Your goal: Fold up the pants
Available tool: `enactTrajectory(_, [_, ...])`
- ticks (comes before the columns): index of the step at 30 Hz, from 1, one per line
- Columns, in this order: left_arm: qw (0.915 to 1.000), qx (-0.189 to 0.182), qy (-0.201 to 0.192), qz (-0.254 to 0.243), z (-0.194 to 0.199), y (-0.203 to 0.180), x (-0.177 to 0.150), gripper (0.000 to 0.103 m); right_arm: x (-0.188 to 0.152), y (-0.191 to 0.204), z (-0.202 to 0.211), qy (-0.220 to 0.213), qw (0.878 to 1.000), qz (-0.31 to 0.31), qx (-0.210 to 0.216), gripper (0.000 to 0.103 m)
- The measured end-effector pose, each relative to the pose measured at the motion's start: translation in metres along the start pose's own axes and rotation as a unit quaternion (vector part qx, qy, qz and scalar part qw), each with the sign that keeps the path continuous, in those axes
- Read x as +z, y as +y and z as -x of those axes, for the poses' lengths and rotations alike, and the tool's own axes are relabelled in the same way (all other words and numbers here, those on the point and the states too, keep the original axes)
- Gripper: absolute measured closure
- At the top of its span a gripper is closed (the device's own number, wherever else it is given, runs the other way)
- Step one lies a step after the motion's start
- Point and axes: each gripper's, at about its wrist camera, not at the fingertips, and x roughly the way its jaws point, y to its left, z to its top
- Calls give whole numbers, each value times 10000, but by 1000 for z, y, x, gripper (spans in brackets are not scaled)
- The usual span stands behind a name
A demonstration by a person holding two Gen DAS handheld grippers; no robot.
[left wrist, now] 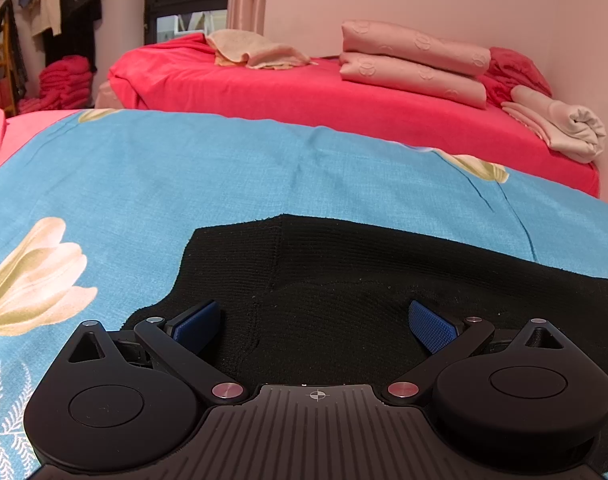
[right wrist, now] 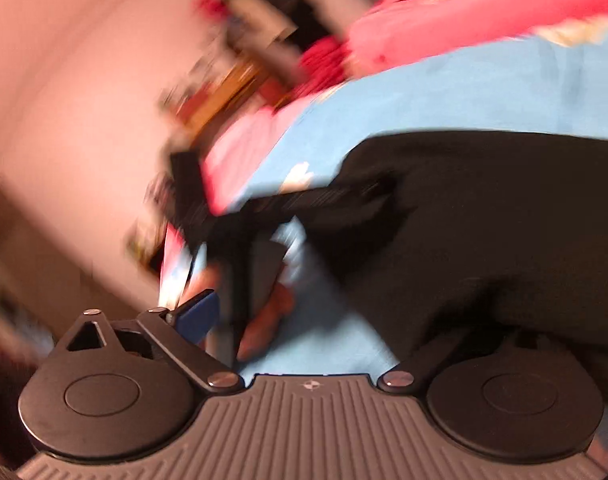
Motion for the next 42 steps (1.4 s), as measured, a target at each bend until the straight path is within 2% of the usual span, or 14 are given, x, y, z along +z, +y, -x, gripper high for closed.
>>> enactTrajectory(2, [10000,-5,1,1,0,0,0,0,4,-10,-2,-217,9987,-459,25,8])
enactTrajectory(5, [10000,-31,4,13,0,1,0,0,-10,12,-12,454,9981,105,400,4])
enactTrajectory(8, [10000,-52,4,16,0,3,0,0,-23,30,-3,566,9945,860,-185,10])
enactTrajectory(12, [10000,-51,6,31,1,4,0,0,-27,24,31,282,9967,439,-622,10])
enactTrajectory(15, [10000,11,0,29,2,4,0,0,-38,33,72,-129,9867,710,-1460,9])
enactTrajectory(22, [9994,337,-53,-10,5,4,0,0,-43,55,68,-1171,9707,1158,-1749,11])
enactTrajectory(26, [9992,385,-38,66,5,8,0,0,-25,30,33,-923,9617,970,-2391,34])
enactTrajectory(28, [9993,364,-21,85,4,9,1,0,-22,4,37,-757,9548,674,-2793,58])
enactTrajectory(29, [9993,370,-25,78,4,8,1,0,-22,-9,51,-873,9599,457,-2623,67])
enactTrajectory(31, [9993,381,-24,62,3,8,1,0,-22,-26,80,-1156,9645,-37,-2372,63])
enactTrajectory(35, [9993,380,-22,66,2,9,2,0,-30,-65,163,-1963,9373,-612,-2813,55])
enactTrajectory(37, [9992,382,-23,62,2,9,2,0,-34,-87,207,-2438,9226,-991,-2821,62])
enactTrajectory(38, [9993,380,-25,65,2,9,2,0,-36,-98,230,-2712,9079,-1216,-2955,60])
enactTrajectory(42, [9993,365,-32,87,1,10,2,0,-46,-125,294,-3519,8113,-1719,-4340,66])
